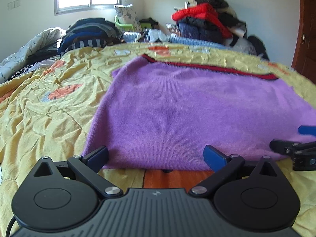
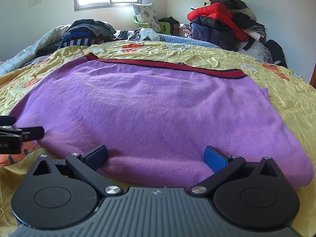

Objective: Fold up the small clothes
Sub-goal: 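Move both open tools to the side edge of the purple sweater, then grasp the sweater's side edge with the left tool while the right tool grasps it too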

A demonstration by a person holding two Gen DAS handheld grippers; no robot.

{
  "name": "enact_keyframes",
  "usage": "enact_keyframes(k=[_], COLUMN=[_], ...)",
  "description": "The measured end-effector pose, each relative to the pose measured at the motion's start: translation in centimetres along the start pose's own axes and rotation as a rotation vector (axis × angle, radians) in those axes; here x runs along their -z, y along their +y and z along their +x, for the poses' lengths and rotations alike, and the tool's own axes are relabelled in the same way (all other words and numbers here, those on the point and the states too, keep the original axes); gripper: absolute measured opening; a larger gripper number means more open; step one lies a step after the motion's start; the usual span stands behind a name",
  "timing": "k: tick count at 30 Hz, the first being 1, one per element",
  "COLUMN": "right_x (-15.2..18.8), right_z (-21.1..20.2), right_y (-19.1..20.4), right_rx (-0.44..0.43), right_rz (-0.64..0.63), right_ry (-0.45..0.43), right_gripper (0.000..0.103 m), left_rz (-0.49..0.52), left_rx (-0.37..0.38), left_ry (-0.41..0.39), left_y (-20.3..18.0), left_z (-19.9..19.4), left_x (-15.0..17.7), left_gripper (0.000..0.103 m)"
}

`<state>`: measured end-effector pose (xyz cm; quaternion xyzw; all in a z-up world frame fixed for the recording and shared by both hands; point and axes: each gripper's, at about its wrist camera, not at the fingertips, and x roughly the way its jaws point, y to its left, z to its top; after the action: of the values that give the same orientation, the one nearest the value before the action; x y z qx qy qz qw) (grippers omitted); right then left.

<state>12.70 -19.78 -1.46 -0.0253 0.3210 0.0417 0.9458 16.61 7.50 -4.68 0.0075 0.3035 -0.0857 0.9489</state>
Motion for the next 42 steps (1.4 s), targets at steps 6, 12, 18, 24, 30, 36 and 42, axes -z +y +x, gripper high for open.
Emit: enact_keyframes(k=[6, 12, 18, 24, 30, 36, 42], right_x=[0.3, 0.1, 0.0, 1.1, 0.4, -1.7, -3.5], right_z=[-0.9, -2.8, -3.0, -2.0, 0.0, 3.0, 5.6], right_y=[0.3, 4.0, 10.5, 15.4, 18.2, 19.8, 21.3], right_rx=[0.024, 0.019, -0.004, 0.096, 0.183, 0.211, 0.232], right_rz=[0.002, -0.112, -0.400, -0.634, -0.714, -0.697, -0.708], right_ry=[-0.040, -0.110, -0.113, -0.152, -0.211, -0.211, -0.215], right_gripper=[0.103, 0.103, 0.103, 0.103, 0.103, 0.103, 0.103], left_rz=[-0.046, -0.080, -0.185, -0.449, -0.554, -0.648, -0.602], left_rx=[0.000, 0.015, 0.163, 0.398, 0.570, 0.713, 0.728], left_ry=[-0.069, -0.009, 0.174, 0.369, 0.398, 0.394, 0.386], left_y=[2.9, 7.2, 10.3, 14.1, 15.1, 14.9, 13.4], left_z=[-3.2, -2.2, 4.5, 11.6, 15.8, 19.5, 21.7], left_x=[-1.2, -6.2, -10.1, -11.3, -12.3, -13.1, -14.8], left_gripper=[0.103, 0.103, 0.103, 0.103, 0.103, 0.103, 0.102])
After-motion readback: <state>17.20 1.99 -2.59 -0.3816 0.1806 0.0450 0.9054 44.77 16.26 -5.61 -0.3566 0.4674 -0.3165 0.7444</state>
